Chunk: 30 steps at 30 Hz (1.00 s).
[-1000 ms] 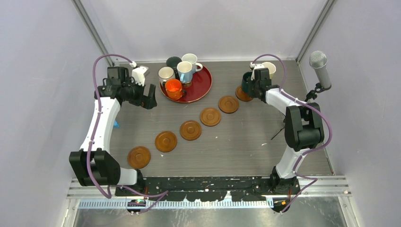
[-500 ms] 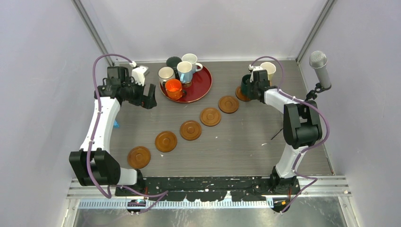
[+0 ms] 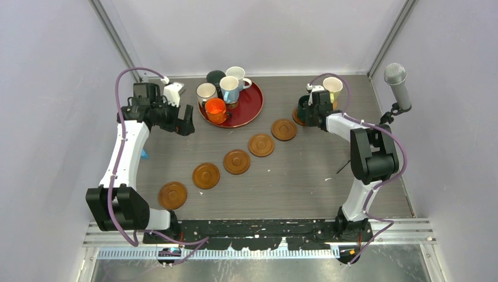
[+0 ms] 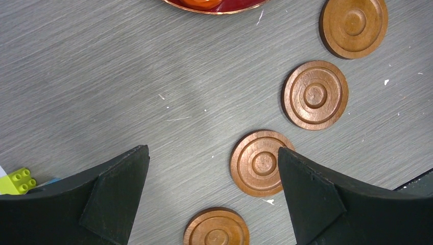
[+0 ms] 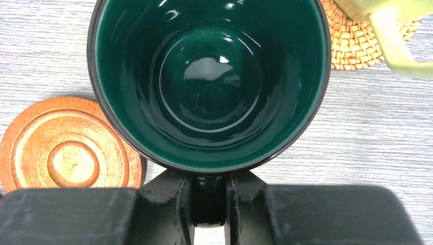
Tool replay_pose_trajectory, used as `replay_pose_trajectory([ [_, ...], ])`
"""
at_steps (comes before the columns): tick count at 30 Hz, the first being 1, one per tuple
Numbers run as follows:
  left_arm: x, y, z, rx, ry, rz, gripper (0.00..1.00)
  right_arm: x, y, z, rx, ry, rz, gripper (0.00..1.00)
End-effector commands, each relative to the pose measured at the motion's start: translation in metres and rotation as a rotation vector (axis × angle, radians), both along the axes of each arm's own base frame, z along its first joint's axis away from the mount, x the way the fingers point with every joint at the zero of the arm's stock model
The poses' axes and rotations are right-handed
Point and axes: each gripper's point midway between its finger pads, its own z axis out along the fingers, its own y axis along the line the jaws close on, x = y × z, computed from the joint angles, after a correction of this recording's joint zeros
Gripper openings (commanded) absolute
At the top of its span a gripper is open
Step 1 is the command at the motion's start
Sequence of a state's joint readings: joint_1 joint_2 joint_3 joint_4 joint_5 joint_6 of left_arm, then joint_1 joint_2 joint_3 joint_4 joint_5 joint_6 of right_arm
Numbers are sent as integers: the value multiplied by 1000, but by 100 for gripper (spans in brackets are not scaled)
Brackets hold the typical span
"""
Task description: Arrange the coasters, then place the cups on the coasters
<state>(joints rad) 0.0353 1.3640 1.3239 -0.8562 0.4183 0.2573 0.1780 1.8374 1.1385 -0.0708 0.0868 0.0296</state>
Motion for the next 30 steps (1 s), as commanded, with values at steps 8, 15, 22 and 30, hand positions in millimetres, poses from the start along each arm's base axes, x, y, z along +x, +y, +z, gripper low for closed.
replay_pose_trajectory([
  [8, -2, 1, 24, -9, -49, 22, 100, 22, 4, 31, 14, -115, -18, 38],
  [15, -1, -2, 24, -2, -37, 14, 100, 4, 9, 40, 34, -84, 22, 54],
  [22, 6, -5, 24, -13, -23, 29, 100, -17, 8, 85, 11, -72, 87, 71],
  [30, 10, -5, 27, -32, -29, 63, 100, -13, 60, 145, 63, -127, 274, 72],
])
